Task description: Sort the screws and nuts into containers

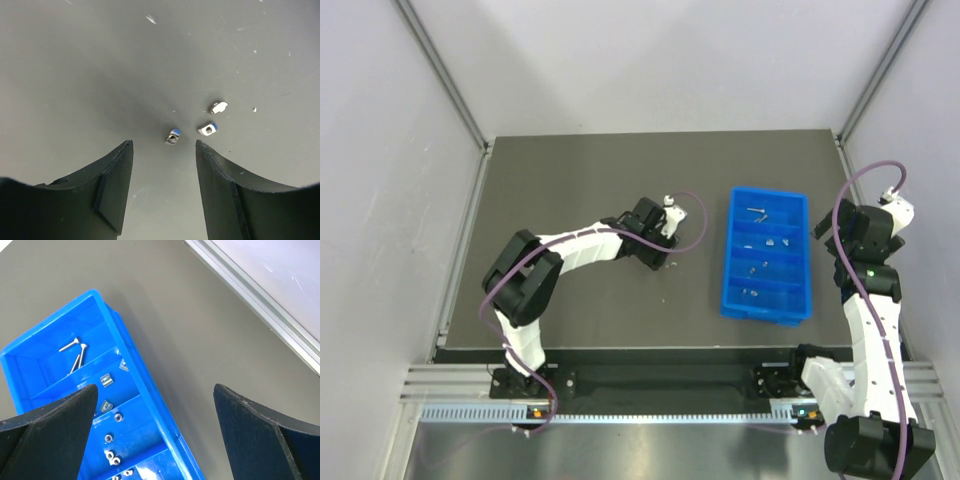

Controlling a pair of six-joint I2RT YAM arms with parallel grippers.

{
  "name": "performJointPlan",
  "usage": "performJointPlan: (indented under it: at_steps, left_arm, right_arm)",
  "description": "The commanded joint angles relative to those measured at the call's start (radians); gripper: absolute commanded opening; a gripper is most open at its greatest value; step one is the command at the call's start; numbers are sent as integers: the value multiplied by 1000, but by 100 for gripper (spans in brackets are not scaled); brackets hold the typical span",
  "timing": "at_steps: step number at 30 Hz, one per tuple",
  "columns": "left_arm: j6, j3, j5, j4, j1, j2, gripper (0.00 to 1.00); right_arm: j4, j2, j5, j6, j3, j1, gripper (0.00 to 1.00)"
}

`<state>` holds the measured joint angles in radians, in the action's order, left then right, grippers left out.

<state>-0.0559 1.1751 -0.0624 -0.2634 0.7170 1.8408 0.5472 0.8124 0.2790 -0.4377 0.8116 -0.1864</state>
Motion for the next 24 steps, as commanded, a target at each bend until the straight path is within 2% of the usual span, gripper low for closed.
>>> performJointPlan:
  at_steps: [1, 6, 16, 22, 23, 24]
  left_arm:
    - [-33, 0, -59, 33, 2, 14, 58]
    - [-45, 0, -28, 30, 1, 43, 57]
    - [-44, 17, -23, 0, 1, 87, 45]
    - [-42, 23, -28, -33, 2, 118, 23]
    - [-41, 34, -24, -49, 2, 133, 14]
    - [-39, 35, -24, -54, 2, 133, 8]
  right_arm:
    - [-18, -7, 26, 8, 0, -2, 100]
    - [-18, -1, 28, 8, 0, -2, 100]
    - [-15, 4, 40, 13, 8, -2, 100]
    - [-13, 1, 42, 11, 14, -2, 100]
    - [-12, -7, 48, 10, 12, -2, 100]
    - [-12, -12, 48, 10, 12, -2, 100]
